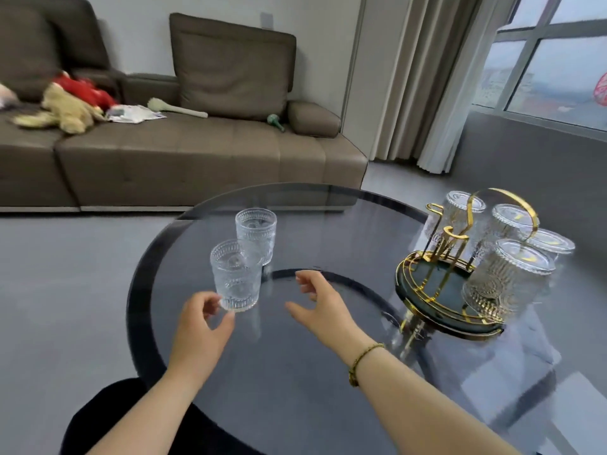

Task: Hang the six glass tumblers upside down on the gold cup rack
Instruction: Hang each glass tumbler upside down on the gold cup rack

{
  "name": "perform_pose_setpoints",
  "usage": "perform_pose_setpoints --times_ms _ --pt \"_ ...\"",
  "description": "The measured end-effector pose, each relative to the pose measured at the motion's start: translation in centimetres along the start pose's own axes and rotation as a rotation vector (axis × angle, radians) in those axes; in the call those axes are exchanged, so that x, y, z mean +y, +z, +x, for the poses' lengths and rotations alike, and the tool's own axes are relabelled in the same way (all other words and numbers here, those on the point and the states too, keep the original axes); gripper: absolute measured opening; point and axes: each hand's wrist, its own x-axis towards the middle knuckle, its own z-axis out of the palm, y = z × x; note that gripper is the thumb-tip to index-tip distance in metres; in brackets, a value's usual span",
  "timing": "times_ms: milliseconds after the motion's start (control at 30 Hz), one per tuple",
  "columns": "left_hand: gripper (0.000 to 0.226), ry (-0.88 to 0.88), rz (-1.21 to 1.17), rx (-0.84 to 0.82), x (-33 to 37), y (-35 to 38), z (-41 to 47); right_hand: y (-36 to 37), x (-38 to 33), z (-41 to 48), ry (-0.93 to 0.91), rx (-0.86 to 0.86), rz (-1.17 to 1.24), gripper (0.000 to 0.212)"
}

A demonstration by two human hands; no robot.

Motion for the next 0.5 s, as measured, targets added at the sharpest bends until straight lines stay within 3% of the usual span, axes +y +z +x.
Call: perform_pose_setpoints --times_ms 133,200,300,500 --pt "0.079 -0.056 -0.061 -0.096 -0.6 -0.1 3.0 3.4 -0.6 1.4 0.048 -0.103 0.068 0.061" --pt "0.090 -0.069 -0.123 -0.187 -0.6 0.2 4.4 4.4 -0.9 2.0 0.040 -0.110 0.074 0.062" --pt "0.084 -0.096 -0.201 -0.236 -0.5 1.0 5.7 5.1 -0.9 2.8 0.054 -0.104 0.102 0.061" --pt "0.065 -0.095 -0.253 -0.181 -0.3 1.9 6.5 5.2 -0.7 3.0 0.074 -0.077 0.204 0.067"
